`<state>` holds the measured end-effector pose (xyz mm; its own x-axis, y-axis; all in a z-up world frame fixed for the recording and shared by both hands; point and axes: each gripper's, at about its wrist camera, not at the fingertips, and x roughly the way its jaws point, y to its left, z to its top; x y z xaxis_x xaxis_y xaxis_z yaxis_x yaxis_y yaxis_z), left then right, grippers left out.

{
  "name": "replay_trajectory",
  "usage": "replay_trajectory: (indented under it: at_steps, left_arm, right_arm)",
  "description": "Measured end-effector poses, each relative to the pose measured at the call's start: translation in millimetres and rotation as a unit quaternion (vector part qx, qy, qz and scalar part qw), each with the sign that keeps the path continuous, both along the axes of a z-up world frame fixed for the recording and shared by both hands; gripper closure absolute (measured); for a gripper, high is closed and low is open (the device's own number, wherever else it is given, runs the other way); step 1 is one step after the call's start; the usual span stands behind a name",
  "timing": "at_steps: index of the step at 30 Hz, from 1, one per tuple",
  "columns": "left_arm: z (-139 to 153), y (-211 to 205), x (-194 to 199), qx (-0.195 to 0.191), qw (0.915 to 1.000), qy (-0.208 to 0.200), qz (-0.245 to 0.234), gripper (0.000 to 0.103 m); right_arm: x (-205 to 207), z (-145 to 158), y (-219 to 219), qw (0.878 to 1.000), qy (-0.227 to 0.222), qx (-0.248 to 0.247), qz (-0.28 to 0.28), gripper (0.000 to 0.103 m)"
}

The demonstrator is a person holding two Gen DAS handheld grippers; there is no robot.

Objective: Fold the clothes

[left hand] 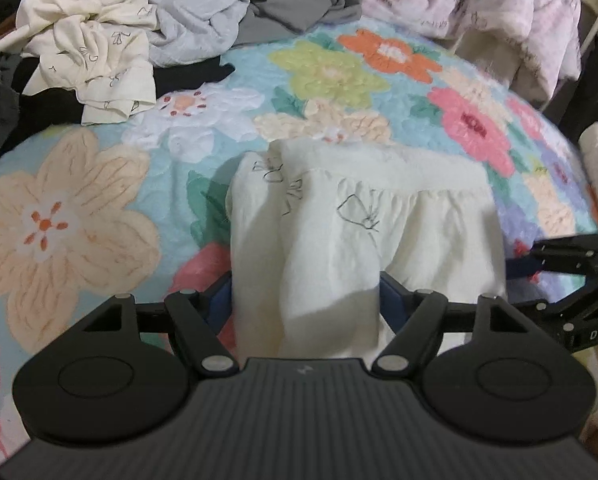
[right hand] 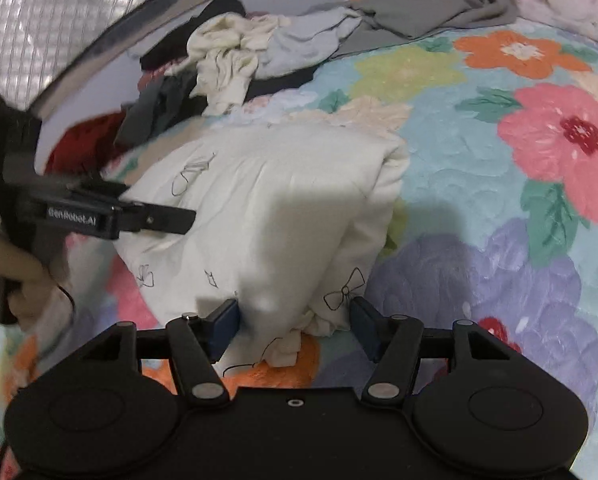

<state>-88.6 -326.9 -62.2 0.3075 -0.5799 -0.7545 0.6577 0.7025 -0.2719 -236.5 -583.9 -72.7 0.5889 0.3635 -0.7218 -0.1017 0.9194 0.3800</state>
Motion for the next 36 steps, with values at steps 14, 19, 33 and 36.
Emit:
replay_trajectory:
  at_steps: [14,19,33,36]
  left_arm:
    - [-21.9,19.0,-1.4,-0.041,0.9986,-0.002,0.032,0.008]
    - [-21.8,7.9,8.6,-0.032,0.9991,0.025,0.01,0.006]
    - [-37.9,-5.2,33.2,-0.069,0.9906,0.101,0.061,0.0]
    - [-36.5,-12.4,36.0,-0.054,0.9896,0.108,0.078,0.0]
  right_arm:
    - [3.0,-16.8,-39.2,0.984,0.012,0.135,-0.118,0.035]
    - [17.4,-30.7,-38.6,0.976,0.002,0.18,-0.124,0.03]
    - [41.2,-43.9,-32.9,0.974,-0.021,0.203,-0.102,0.034]
    - [43.5,-35.5,-26.0,0.98,-0.035,0.179,-0.082,0.052]
